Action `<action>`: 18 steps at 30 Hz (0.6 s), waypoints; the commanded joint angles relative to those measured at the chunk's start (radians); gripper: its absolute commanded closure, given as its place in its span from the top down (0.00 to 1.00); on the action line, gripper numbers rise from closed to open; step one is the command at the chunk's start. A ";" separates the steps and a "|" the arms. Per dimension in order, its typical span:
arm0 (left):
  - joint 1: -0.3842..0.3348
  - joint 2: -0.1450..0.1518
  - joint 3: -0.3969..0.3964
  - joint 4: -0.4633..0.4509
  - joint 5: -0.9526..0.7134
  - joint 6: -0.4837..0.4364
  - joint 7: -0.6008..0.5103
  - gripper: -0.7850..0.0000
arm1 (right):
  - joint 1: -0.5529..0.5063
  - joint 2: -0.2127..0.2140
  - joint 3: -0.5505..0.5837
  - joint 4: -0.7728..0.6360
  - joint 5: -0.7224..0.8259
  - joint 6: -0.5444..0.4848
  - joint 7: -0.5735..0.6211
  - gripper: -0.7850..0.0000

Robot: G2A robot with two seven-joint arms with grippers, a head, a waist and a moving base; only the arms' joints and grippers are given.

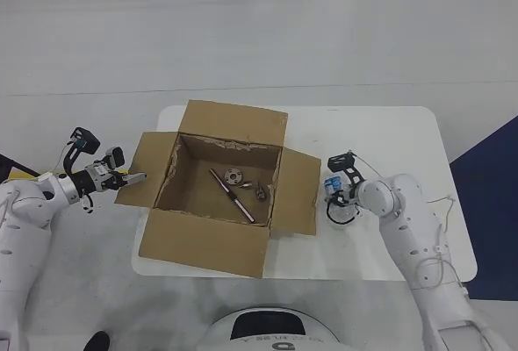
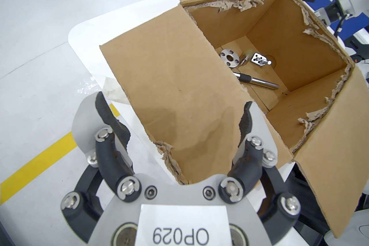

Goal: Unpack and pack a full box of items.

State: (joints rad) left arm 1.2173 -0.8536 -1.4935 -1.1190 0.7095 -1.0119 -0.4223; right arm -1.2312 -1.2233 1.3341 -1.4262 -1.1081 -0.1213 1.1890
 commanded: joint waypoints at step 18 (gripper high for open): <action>0.000 0.000 0.000 0.000 0.000 0.000 0.000 1.00 | -0.190 0.040 0.336 -0.249 0.443 -0.176 -0.276 0.00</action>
State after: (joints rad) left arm 1.2173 -0.8536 -1.4935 -1.1190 0.7095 -1.0119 -0.4223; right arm -1.4147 -1.1830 1.6666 -1.6604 -0.7062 -0.2743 0.9377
